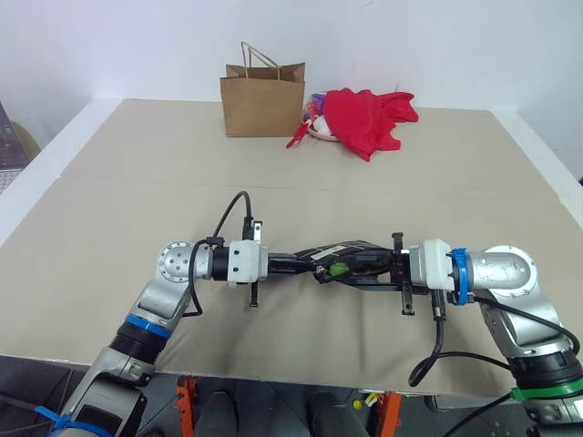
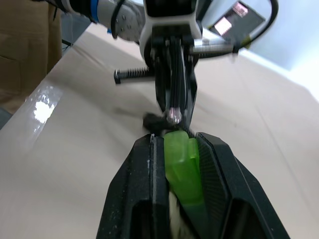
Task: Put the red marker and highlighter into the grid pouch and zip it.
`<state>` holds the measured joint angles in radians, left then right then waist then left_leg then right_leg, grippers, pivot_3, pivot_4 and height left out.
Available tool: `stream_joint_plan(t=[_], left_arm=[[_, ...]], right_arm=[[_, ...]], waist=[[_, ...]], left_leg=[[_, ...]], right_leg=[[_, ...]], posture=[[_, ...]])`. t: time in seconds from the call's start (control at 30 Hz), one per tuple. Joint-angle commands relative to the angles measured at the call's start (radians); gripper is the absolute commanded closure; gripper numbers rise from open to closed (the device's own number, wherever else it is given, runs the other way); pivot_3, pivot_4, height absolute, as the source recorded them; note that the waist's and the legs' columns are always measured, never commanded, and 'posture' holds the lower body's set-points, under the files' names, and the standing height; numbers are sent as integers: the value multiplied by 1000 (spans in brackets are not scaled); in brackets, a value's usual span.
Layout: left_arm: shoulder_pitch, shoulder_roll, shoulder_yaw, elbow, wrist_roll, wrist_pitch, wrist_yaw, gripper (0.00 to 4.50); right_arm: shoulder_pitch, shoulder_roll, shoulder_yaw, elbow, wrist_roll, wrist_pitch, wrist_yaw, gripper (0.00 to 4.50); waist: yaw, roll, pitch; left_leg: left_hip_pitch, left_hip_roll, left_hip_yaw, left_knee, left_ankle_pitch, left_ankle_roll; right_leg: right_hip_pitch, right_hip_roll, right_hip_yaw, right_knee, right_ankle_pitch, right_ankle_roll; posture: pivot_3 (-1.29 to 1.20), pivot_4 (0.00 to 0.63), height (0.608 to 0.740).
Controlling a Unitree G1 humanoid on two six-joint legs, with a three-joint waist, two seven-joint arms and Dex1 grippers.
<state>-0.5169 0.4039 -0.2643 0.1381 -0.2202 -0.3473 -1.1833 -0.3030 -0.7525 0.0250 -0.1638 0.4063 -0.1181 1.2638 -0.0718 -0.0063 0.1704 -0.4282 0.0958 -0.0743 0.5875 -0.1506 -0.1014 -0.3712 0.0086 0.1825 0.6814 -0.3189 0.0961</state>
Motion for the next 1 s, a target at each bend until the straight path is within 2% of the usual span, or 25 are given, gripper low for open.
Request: stream_joint_plan(t=[0.03,0.43,0.8,0.83,0.9,0.93,0.97,1.0], left_arm=[[-5,1,19,-42,-17,-5,13,4500],[-8,6,22,-40,-15,1,13,4500],[-10,4,19,-42,-8,1,21,4500],[-9,5,18,-42,-8,2,22,4500],[-6,8,18,-47,-8,3,24,4500],[-5,9,18,-49,-9,4,26,4500],[-4,11,18,-51,-9,5,27,4500],[-3,11,17,-52,-9,5,27,4500]], right_arm=[[2,-17,-43,19,9,-27,11,3836],[-12,-102,-58,50,-4,-11,39,3836],[-96,-56,41,-66,-6,228,-39,3836],[-99,-54,43,-75,-1,243,-42,3049],[-94,-50,41,-85,-18,221,-42,2589],[-86,-52,35,-90,-14,214,-36,2191],[-78,-53,28,-94,-6,205,-28,1580],[-73,-54,23,-97,2,202,-22,1215]], waist=[[0,0,0],[0,0,0],[0,0,0],[0,0,0],[0,0,0],[0,0,0],[0,0,0],[0,0,0]], left_leg=[[0,0,0,0,0,0],[0,0,0,0,0,0],[0,0,0,0,0,0],[0,0,0,0,0,0],[0,0,0,0,0,0],[0,0,0,0,0,0],[0,0,0,0,0,0],[0,0,0,0,0,0]], right_leg=[[0,0,0,0,0,0],[0,0,0,0,0,0],[0,0,0,0,0,0],[0,0,0,0,0,0],[0,0,0,0,0,0],[0,0,0,0,0,0],[0,0,0,0,0,0],[0,0,0,0,0,0]], posture=[[0,150,740],[0,150,740],[0,150,740],[0,150,740],[0,150,740],[0,150,740],[0,150,740],[0,150,740]])
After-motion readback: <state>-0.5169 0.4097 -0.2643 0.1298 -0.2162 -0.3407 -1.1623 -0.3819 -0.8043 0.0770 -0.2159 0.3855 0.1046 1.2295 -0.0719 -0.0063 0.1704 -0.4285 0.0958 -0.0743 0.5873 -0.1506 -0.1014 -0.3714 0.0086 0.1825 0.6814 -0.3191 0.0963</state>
